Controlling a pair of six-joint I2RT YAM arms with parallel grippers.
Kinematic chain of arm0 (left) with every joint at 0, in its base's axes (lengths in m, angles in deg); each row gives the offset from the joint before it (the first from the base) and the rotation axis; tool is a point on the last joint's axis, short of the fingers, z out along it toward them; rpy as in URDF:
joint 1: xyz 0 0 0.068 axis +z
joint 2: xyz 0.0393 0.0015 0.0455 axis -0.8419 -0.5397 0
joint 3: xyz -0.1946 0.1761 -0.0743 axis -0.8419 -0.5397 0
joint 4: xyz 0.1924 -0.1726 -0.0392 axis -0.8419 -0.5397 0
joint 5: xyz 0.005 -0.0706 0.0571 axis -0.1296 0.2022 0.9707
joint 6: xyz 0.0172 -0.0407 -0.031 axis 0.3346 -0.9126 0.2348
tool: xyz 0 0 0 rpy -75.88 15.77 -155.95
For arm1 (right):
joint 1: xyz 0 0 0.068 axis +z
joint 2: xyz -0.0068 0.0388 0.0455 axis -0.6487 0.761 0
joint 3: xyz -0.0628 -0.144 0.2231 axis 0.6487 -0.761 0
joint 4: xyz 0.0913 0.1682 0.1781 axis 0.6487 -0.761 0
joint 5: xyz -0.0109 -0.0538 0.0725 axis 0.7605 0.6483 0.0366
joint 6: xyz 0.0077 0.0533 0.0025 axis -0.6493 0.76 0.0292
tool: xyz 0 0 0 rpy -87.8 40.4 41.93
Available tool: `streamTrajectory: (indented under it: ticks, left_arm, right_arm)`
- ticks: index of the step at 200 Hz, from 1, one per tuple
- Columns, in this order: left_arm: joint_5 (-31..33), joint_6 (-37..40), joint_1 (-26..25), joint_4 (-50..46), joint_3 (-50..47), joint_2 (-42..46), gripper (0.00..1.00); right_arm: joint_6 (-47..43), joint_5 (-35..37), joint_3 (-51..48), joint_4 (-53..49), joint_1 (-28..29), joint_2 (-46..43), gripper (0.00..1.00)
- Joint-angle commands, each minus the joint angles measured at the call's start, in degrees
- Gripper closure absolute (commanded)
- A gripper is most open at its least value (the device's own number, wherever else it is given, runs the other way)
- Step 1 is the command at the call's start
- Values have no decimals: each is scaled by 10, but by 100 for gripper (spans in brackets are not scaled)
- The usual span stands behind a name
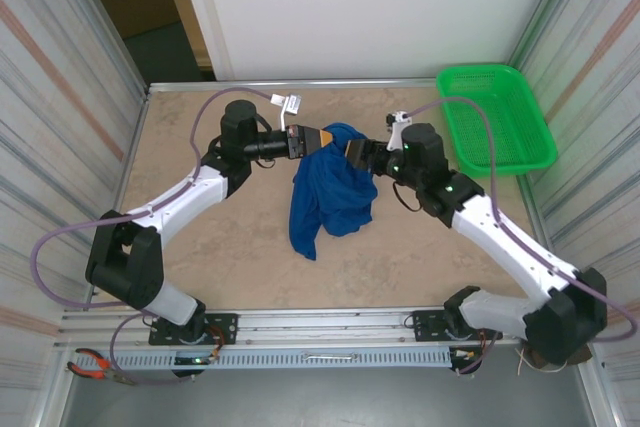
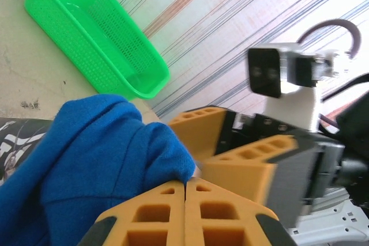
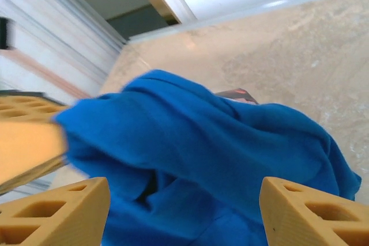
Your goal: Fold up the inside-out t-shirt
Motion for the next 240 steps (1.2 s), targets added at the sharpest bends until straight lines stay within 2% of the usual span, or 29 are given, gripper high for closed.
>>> streamTrajectory:
  ticks: [1,25,34,37,50,65,90,125,150,169,180,194,217,240]
  left_arm:
    - [-20,-5,0,7,24,11,100]
    - [-28,-5,-3,5,26,11,100]
    - [-28,-5,-2,4,24,11,100]
    - [-28,-5,-1,4,23,11,100]
    - [-25,-10,5,12,16,8,100]
    - [-27,-17,18,20,10,0,100]
    - [-34,-20,44,27,13,-23,100]
    - [-35,-20,74,15,45,-68,100]
    - [-15,-11,87,-8,68,-84,64]
    - [10,-9,89,-8,49,-63,52]
    - [31,7,84,-19,28,-35,49]
    - [86,64,61,-72,0,18,48]
    - [213,194,-29,-169,-24,97,46]
    - [324,256,-108,-181,-45,127,46]
  right_arm:
    - [-29,20,32,-6,9,43,32]
    - [-49,24,58,13,-2,85,35]
    - [-56,8,67,20,-12,94,41]
    - [-58,2,69,24,-16,95,45]
    - [-58,-40,75,35,-35,97,74]
    - [-61,-90,81,30,-54,89,100]
    - [-53,-129,69,17,-72,45,100]
    - [-17,-224,40,47,-95,-18,100]
    - [23,-268,16,98,-110,-34,100]
    - [47,-278,3,125,-121,-30,100]
    - [61,-283,-5,141,-127,-26,100]
    - [73,-287,-9,152,-130,-20,100]
    - [79,-287,-11,157,-130,-13,100]
    - [82,-283,-10,155,-129,-9,100]
